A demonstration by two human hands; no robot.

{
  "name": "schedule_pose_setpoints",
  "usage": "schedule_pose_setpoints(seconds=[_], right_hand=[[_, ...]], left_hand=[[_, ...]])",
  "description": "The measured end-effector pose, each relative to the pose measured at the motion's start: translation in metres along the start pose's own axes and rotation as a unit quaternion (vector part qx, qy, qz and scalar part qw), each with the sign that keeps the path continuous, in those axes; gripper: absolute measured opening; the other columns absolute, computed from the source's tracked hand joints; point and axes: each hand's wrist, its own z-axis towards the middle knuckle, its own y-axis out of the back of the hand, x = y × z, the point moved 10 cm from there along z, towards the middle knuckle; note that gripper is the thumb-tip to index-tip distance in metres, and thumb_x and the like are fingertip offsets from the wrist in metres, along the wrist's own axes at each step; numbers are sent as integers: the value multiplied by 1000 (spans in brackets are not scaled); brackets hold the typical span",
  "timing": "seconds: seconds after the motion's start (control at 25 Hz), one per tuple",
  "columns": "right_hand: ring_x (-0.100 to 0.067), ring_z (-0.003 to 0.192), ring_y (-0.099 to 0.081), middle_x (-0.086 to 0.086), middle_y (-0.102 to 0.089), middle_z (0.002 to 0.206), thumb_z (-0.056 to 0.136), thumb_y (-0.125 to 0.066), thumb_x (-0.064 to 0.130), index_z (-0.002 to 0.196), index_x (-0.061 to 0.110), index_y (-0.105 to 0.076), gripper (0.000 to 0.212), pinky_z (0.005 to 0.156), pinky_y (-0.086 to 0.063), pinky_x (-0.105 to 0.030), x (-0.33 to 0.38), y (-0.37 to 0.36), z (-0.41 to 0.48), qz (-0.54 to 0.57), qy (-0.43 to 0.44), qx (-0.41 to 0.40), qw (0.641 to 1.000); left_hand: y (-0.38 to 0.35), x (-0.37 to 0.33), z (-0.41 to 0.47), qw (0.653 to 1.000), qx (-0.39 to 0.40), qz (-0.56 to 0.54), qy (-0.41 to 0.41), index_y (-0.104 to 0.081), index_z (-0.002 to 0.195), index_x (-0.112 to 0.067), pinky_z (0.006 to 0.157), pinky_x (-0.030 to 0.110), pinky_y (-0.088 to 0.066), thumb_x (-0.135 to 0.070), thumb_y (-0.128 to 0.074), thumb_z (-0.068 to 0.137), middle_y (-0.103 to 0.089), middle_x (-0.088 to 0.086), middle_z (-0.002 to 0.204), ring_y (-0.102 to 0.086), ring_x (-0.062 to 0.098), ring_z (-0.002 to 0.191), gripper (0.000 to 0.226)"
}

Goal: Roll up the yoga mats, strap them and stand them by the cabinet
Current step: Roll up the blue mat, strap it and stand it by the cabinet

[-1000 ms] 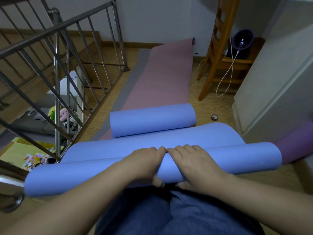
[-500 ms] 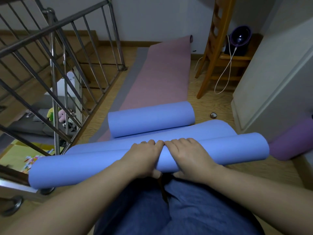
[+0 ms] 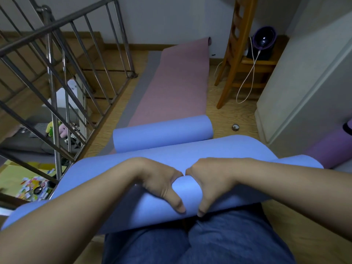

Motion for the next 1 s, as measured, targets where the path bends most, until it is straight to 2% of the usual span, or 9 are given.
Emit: schedule_pose_setpoints(seconds=[0.08,0.24,0.32,0.52,0.6,0.72,0.8,0.88,1.0], right_hand=[[-16,85,-58,9,-58,92,60,-82,54,108,25,-57,61,71,-48,-28,-1,-11,3,33,-1,31,999],[-14,90,-62,11,-64,99,59,-84,51,108,27,-59,61,82,-52,-29,-12,-19,15,97,-8,69,993],[-14,95,-61,10,-64,106,59,-84,52,114,28,-56,66,86,-51,-31,-13,-22,15,113,-17,80,990],[-24,105,-51,1,-53,116,66,-70,60,125,21,-42,77,87,-40,-37,8,-9,-7,-87,-67,-161,981],[-24,101,-52,0,-55,112,67,-67,60,121,21,-44,71,83,-40,-36,11,-9,-9,-95,-58,-190,975],[-24,94,-57,0,-62,108,60,-73,65,114,20,-48,75,72,-42,-33,-10,5,4,-31,-53,-120,991],[-22,86,-55,-1,-63,106,58,-77,64,113,19,-49,76,68,-39,-31,-16,6,13,-21,-60,-67,996],[-23,90,-55,-1,-61,107,60,-76,61,114,19,-48,74,69,-38,-32,-13,7,15,-28,-69,-113,991],[-27,82,-58,-3,-59,92,51,-77,52,111,14,-55,75,69,-43,-36,5,-2,6,-142,-47,-265,953]], left_hand=[[-5,-3,-3,1000,-6,0,1,-53,120,-29,91,29,-50,-48,-73,76,-65,-9,114,-63,13,102,51],[3,-12,-13,962,-210,174,31,-36,130,-22,85,36,-46,-55,-72,71,-52,1,121,-55,24,106,76],[-5,-16,-17,947,-247,205,25,-32,133,-22,83,37,-46,-55,-72,70,-50,3,120,-54,26,105,81],[10,13,-1,985,-124,103,56,-40,125,-23,84,35,-48,-58,-74,68,-58,0,118,-54,22,94,75],[13,9,3,982,-141,112,63,-40,125,-21,83,33,-46,-58,-73,69,-57,1,121,-55,24,98,75],[13,-8,-12,920,-314,220,78,-29,137,-18,89,38,-37,-55,-68,74,-47,4,125,-49,27,113,83],[8,-13,-18,888,-360,273,88,-23,141,-19,91,38,-35,-57,-65,75,-45,3,125,-48,27,114,87],[13,-4,-13,904,-343,245,76,-29,137,-20,86,36,-38,-56,-68,73,-48,3,121,-51,27,110,84],[30,15,3,953,-259,149,42,-39,125,-17,82,35,-45,-56,-75,68,-56,5,118,-56,28,104,78]])
